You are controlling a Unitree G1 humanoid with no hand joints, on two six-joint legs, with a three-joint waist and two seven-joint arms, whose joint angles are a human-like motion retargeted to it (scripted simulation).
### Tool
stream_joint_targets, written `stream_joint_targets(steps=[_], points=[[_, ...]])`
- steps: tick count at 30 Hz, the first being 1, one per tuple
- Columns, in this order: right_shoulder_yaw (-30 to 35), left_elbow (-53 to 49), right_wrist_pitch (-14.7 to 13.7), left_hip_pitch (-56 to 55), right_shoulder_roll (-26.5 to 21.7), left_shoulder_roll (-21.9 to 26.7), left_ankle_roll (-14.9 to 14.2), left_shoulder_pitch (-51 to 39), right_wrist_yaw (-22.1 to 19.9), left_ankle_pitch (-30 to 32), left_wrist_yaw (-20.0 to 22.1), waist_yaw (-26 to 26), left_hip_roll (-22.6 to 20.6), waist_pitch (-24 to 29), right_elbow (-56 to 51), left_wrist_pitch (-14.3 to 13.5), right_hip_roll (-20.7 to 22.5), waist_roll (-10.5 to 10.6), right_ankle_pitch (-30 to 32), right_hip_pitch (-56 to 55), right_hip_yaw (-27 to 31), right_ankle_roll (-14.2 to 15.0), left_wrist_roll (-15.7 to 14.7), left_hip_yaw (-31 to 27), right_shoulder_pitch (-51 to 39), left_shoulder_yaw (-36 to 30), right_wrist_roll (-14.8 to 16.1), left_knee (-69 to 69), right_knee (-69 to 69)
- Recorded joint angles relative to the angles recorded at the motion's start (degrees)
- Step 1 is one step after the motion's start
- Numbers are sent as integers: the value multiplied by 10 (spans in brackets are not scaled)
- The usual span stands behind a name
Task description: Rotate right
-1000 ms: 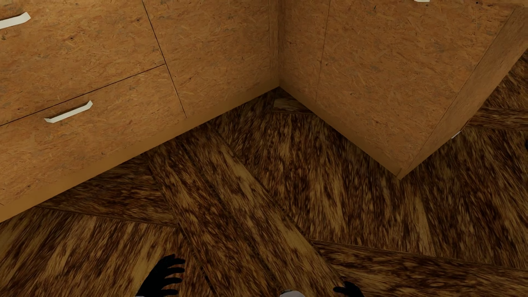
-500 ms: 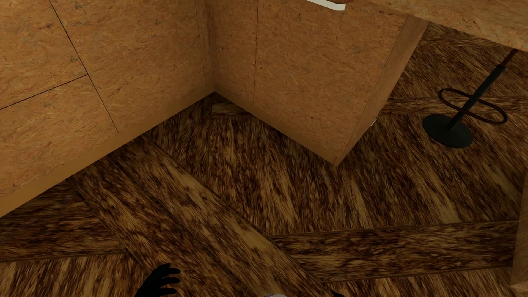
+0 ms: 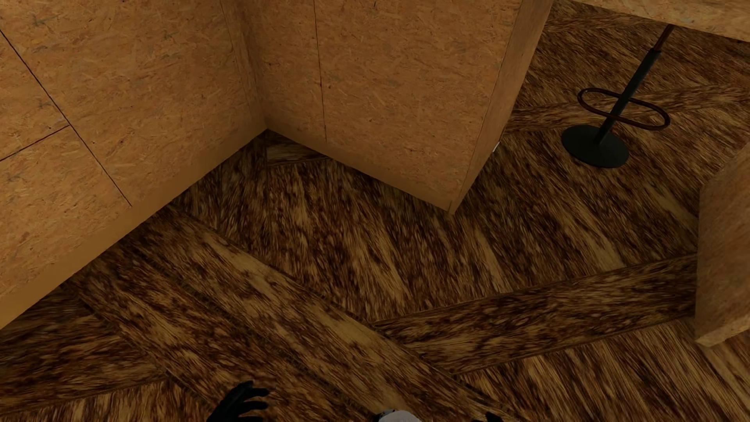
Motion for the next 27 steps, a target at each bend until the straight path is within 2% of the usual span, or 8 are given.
stream_joint_targets(steps=[4,5,8,11,12,16,23,27], points=[[-15,18,21,12,-13,26,-4,-43,27,-6,-18,17,8,2,8,18,-31,-31,-142,-29,-47,-94,-17,24,-8,31,-24,5,92],[-4,5,28,3,-20,13,-7,-40,31,-25,-12,34,13,-1,11,19,-39,-37,-123,-37,-45,29,-12,25,-16,26,-48,38,110],[-6,-13,18,-22,18,-9,5,-2,24,-36,21,46,-5,-16,-16,18,-6,-16,21,-42,-10,3,10,-23,2,-15,-45,78,52],[0,19,-57,6,-24,30,-13,-51,-9,-55,19,27,-4,-4,12,48,-29,-21,-179,-48,-42,-55,7,-8,7,38,25,51,172],[1,9,-61,-14,-36,2,-14,-63,-6,-60,29,54,-1,3,25,40,-29,-14,-109,-52,-36,16,4,-12,-6,31,25,98,162],[-29,29,-45,-64,11,-6,-12,-17,13,-31,24,69,-23,6,9,-9,3,24,-48,-63,-2,-10,13,-58,-7,28,26,77,109],[8,38,57,-6,-3,5,-5,-52,12,-12,32,-4,-4,2,1,3,-21,-20,-106,-40,-23,-51,-15,7,4,17,-4,10,91],[3,7,18,-82,-29,-5,1,-47,37,29,22,82,-29,23,22,14,-23,-27,-8,-40,-7,13,8,-54,-8,17,-32,194,94]])
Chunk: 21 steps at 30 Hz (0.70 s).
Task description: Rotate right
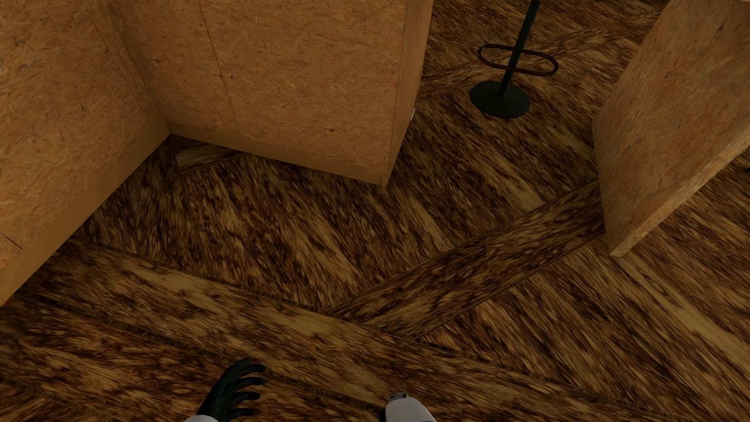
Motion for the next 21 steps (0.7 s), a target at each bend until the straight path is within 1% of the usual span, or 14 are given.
stream_joint_targets(steps=[2,3,5,6,7,11,13,14,15,16,17,19,20,21], points=[[-19,23,-53,41,21,17,-2,24,-10,-57,-14,-7,-5,-14,-9,12,16,31,-7,6,9,-10,17,-12,38,19,16,-128,-25],[-2,33,-64,52,22,35,-27,36,-25,-52,-17,-33,-4,-14,-9,17,8,22,-68,0,7,-59,11,3,25,22,19,-136,5],[-3,27,-64,59,13,28,9,16,-27,-54,-4,-31,2,-32,-30,35,-14,7,-150,-6,-30,-117,-10,32,12,11,17,-136,90],[-3,17,-58,55,-2,7,-7,0,-19,-65,10,-17,5,-35,-12,28,-20,4,-137,8,-26,-19,-21,32,-8,5,13,-116,80],[-6,-9,-51,49,-3,3,-7,9,-10,-74,24,-9,8,-39,-8,12,-12,2,-65,10,-19,-10,-33,28,-24,-11,15,-97,65],[-24,6,-54,64,41,11,-11,25,7,-54,30,-50,9,-41,-19,-16,19,36,-44,10,5,-13,-30,11,12,-5,58,-149,-2],[-18,14,-58,81,27,14,-13,-7,-6,-45,15,-58,12,-33,-26,-9,-11,23,-172,-1,-29,-92,-18,32,31,0,69,-165,76],[-6,1,-47,77,13,10,-17,-9,-14,-55,10,-43,12,-37,-23,-12,-27,12,-215,14,-36,-104,-14,36,38,2,52,-149,119],[-6,7,-34,71,-13,-2,-20,-14,-15,-68,13,-24,13,-36,-1,-19,-38,6,-160,22,-28,25,-15,40,25,-9,24,-125,102],[-13,-3,-21,54,-26,-10,-21,-7,-15,-65,18,-13,15,-31,9,-21,-26,9,-103,22,-20,-7,-18,31,13,-16,-2,-85,92],[-19,-10,-14,22,-25,-24,-14,2,-17,-41,21,3,7,-29,13,-18,-10,24,-92,14,-10,-7,-18,5,10,-14,-16,-32,83],[-11,5,-22,2,4,-2,11,21,-30,-52,7,9,-17,-31,-9,-23,14,58,-67,13,-3,-5,-9,1,42,12,1,-96,43],[-12,19,-27,12,11,15,11,35,-43,-45,-1,-4,-19,-28,-6,-26,17,56,-82,17,7,-3,-4,6,36,13,14,-113,34],[-8,3,-22,25,20,26,17,43,-46,-36,-4,-23,-16,-25,-3,-12,4,43,-117,15,-1,-34,-1,24,17,1,27,-134,39]])
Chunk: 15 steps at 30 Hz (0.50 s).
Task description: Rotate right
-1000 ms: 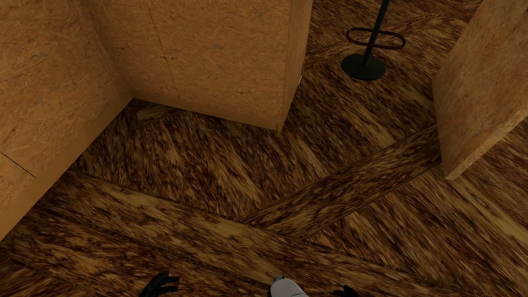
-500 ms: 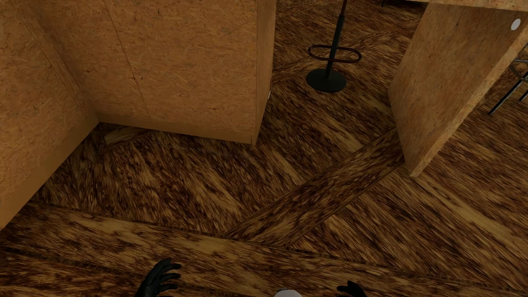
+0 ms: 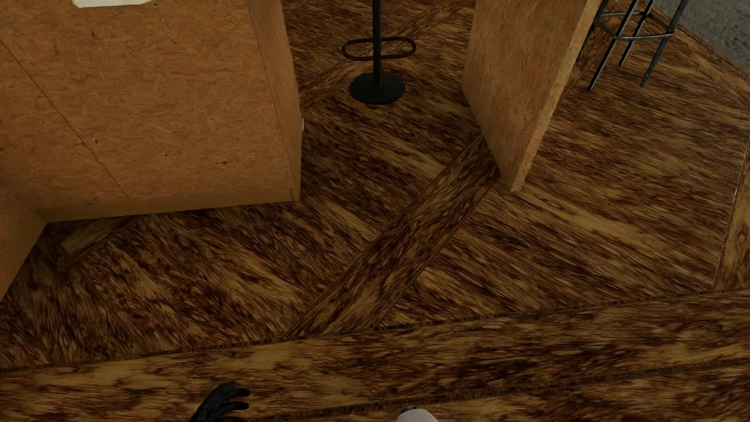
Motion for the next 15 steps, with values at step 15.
stream_joint_targets(steps=[15], points=[[16,9,-24,-42,-20,-40,-8,-47,58,38,7,42,8,4,6,2,-6,-27,79,-10,-2,34,-3,-22,-19,-5,-15,149,-4]])
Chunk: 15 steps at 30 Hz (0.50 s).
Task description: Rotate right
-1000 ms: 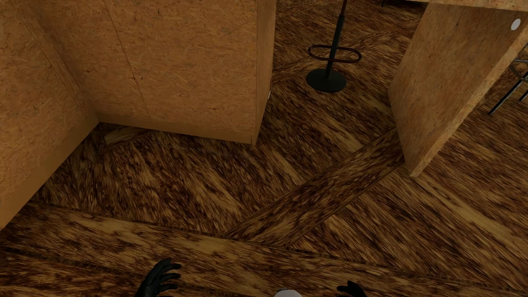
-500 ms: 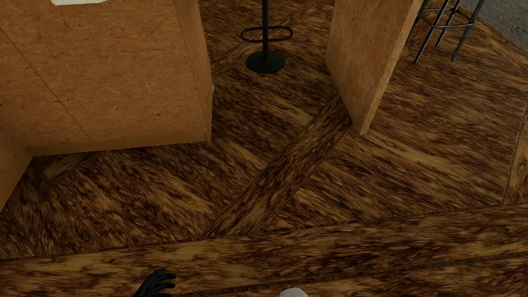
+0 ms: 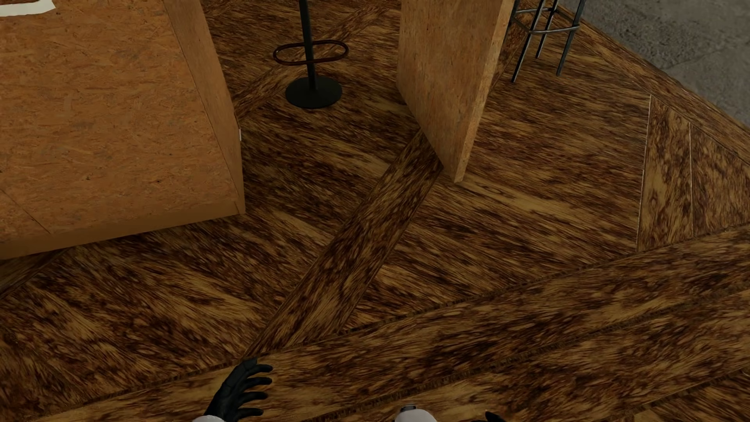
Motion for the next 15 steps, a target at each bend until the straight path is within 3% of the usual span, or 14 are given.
stream_joint_targets(steps=[1,2,3,5,7,8,11,15], points=[[0,-2,-1,-6,1,7,9,-8,-3,-10,-14,27,-13,0,-4,6,0,11,-1,4,0,5,4,-14,30,20,11,-54,-9],[-22,15,1,6,13,22,-2,-3,-15,-13,-28,39,-12,2,-24,-6,2,19,-15,6,-5,-12,5,-16,40,39,21,-125,-2],[-17,10,10,9,15,32,-18,23,-19,-12,-36,29,-16,1,-20,-11,-7,13,-21,8,-4,-3,-1,-13,12,38,16,-125,2],[-2,16,37,22,17,39,-1,35,-7,4,-41,32,-22,-10,-25,-4,-16,3,-13,20,-9,-3,-21,-11,-26,25,-3,-156,-20],[-13,-8,59,37,12,25,-2,25,16,13,-25,40,-21,-13,-22,4,-17,-4,13,37,-12,-4,-36,-10,-54,27,-6,-175,-47],[-19,-15,62,38,6,14,-1,21,22,16,-15,41,-21,-21,-26,-2,-19,-3,24,42,-14,7,-35,-10,-46,25,-4,-184,-62],[-4,-7,63,54,1,23,1,23,13,15,2,26,-20,-19,-17,-34,-24,0,25,62,-26,1,-25,-13,-26,27,1,-192,-75],[-6,1,70,71,21,26,0,4,-9,17,-14,19,-17,-6,-22,-14,-22,0,28,73,-22,4,-20,-5,-11,21,4,-210,-87]])
